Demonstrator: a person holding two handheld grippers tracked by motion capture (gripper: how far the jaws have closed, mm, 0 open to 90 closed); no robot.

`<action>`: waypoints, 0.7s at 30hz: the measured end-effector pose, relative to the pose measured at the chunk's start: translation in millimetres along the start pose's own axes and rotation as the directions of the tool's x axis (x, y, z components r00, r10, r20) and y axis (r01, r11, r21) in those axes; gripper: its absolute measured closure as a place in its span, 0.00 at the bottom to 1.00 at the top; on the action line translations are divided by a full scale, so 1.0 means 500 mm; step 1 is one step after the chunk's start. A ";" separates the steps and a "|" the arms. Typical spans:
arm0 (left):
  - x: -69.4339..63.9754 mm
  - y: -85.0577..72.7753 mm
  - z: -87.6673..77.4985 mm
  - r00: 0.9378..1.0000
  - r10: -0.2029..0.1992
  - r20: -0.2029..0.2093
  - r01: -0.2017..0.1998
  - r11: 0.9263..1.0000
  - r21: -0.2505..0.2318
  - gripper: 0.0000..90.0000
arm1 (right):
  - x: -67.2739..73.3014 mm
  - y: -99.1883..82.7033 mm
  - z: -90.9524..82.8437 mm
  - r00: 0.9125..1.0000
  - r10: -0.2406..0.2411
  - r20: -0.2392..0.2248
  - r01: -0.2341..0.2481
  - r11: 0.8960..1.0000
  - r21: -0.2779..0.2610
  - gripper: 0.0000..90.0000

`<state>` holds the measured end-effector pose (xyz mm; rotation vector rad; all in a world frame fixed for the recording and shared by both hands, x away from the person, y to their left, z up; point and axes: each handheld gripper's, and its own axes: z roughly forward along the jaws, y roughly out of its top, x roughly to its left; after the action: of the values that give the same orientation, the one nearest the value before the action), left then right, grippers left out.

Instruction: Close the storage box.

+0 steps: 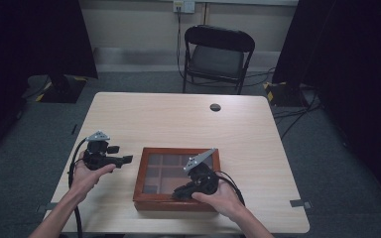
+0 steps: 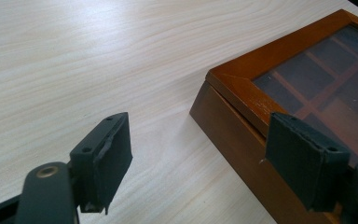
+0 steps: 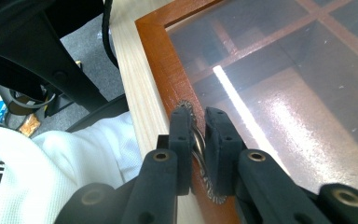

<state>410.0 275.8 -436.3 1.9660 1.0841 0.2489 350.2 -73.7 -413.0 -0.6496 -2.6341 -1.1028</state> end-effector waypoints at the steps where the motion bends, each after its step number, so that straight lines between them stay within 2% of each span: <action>1: 0.000 0.000 0.000 1.000 0.001 -0.002 -0.001 1.000 0.001 0.25 | -0.001 -0.001 0.002 1.000 -0.002 0.001 0.002 1.000 0.003 0.91; 9: 0.001 -0.001 0.000 1.000 -0.004 -0.005 0.004 1.000 0.001 0.25 | -0.006 -0.008 0.026 1.000 0.001 0.010 -0.001 0.998 0.063 0.91; 13: 0.005 -0.001 0.001 1.000 -0.009 -0.025 0.009 1.000 0.003 0.24 | -0.014 -0.010 0.027 1.000 0.006 -0.017 -0.005 0.999 0.049 0.91; 15: 0.008 -0.001 0.004 1.000 -0.010 -0.026 0.010 1.000 0.009 0.24 | -0.014 -0.012 0.027 1.000 0.015 -0.015 -0.014 0.999 0.039 0.82; 16: 0.009 -0.001 0.004 0.999 -0.012 -0.031 0.013 1.000 0.010 0.24 | -0.015 -0.011 0.025 1.000 0.017 -0.019 -0.016 0.999 0.029 0.71; 17: 0.010 -0.001 0.003 0.999 -0.013 -0.030 0.014 1.000 0.009 0.24 | -0.015 -0.009 0.022 1.000 0.022 0.001 -0.022 1.000 0.020 0.64; 21: 0.006 0.000 0.000 0.999 -0.012 -0.041 0.013 1.000 0.012 0.22 | -0.025 -0.007 -0.004 0.997 0.050 0.059 -0.049 0.999 -0.024 0.49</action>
<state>411.9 278.0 -436.8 1.9717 1.1258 0.2772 359.6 -81.1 -418.3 -0.7593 -2.6432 -1.1180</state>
